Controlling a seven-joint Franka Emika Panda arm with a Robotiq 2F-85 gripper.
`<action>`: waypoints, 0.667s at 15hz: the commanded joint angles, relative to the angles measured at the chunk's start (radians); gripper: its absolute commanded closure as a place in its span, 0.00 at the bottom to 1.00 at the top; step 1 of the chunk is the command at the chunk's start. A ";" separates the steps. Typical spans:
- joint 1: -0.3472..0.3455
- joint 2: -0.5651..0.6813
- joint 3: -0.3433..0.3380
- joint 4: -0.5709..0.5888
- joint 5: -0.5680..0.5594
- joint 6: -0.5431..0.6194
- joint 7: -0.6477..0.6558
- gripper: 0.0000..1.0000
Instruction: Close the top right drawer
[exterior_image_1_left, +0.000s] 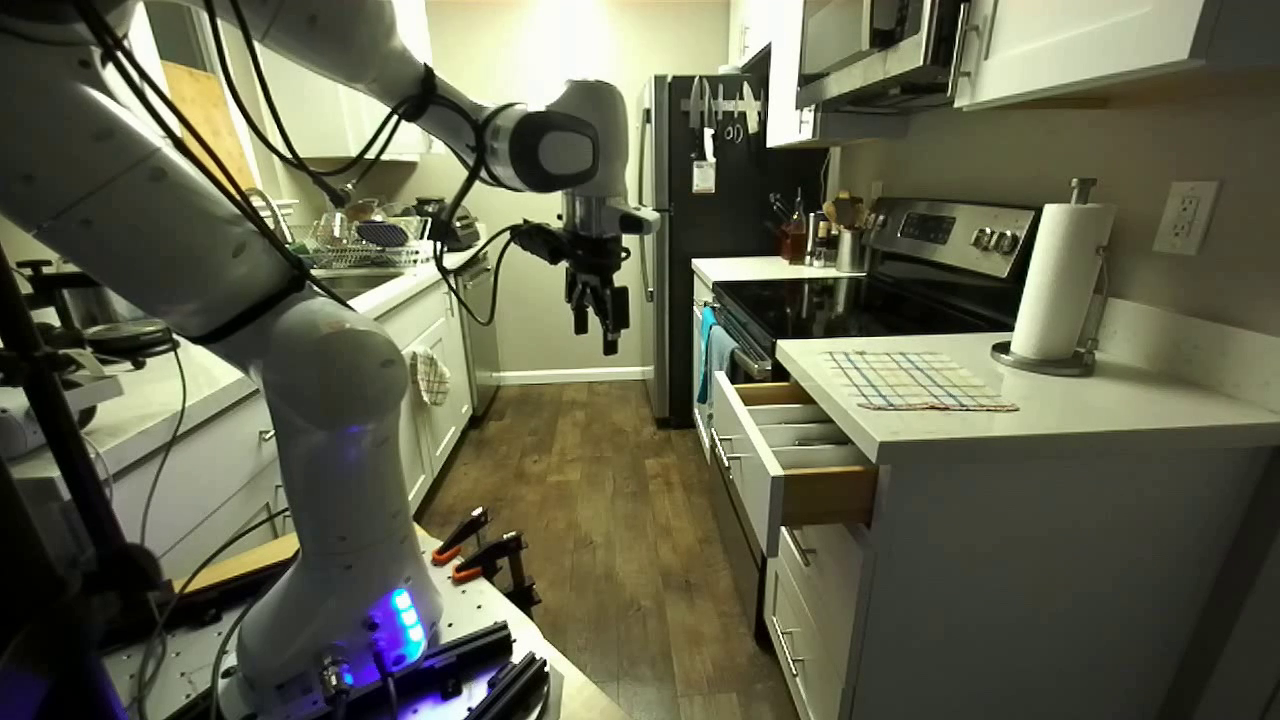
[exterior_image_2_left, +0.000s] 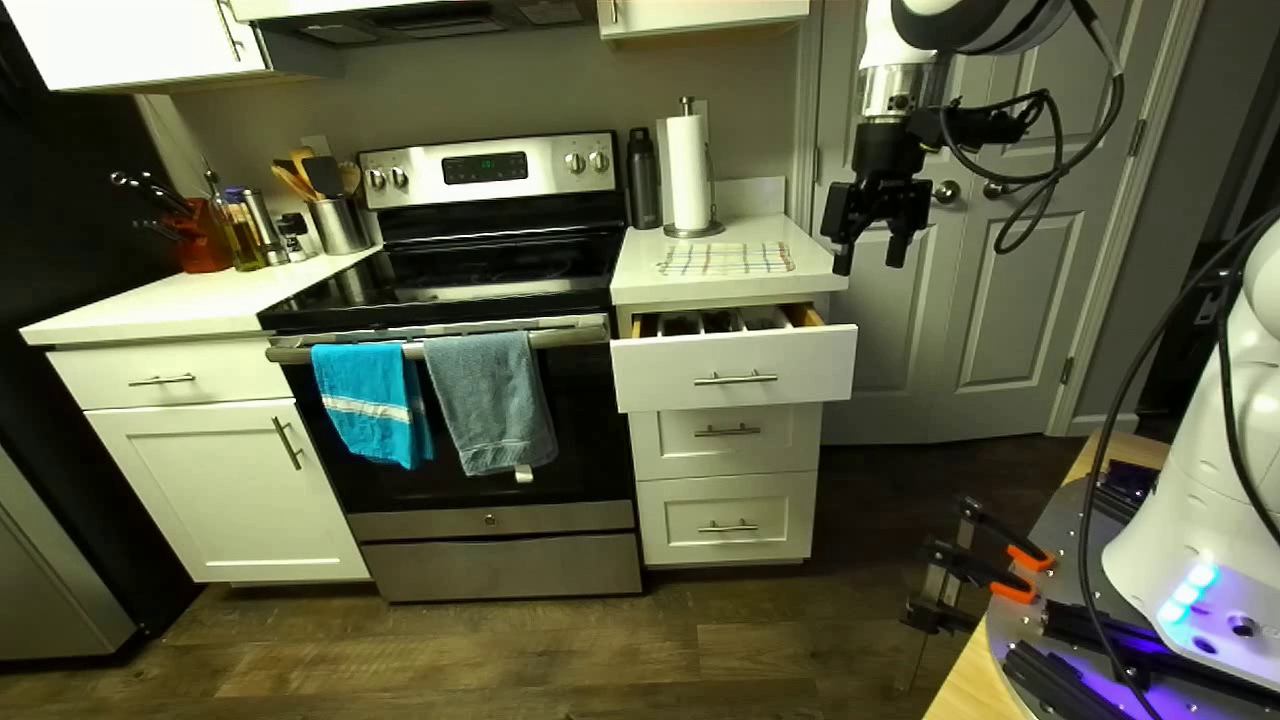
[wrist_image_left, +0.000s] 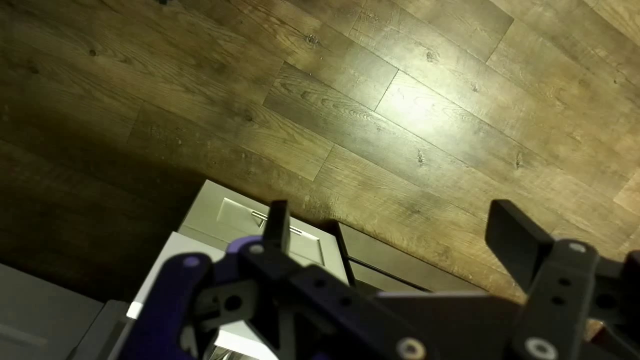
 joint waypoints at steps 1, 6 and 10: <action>0.003 0.069 0.030 0.021 0.011 0.077 0.016 0.00; 0.048 0.278 0.055 0.100 0.032 0.281 -0.006 0.00; 0.085 0.481 0.060 0.216 0.037 0.385 -0.023 0.00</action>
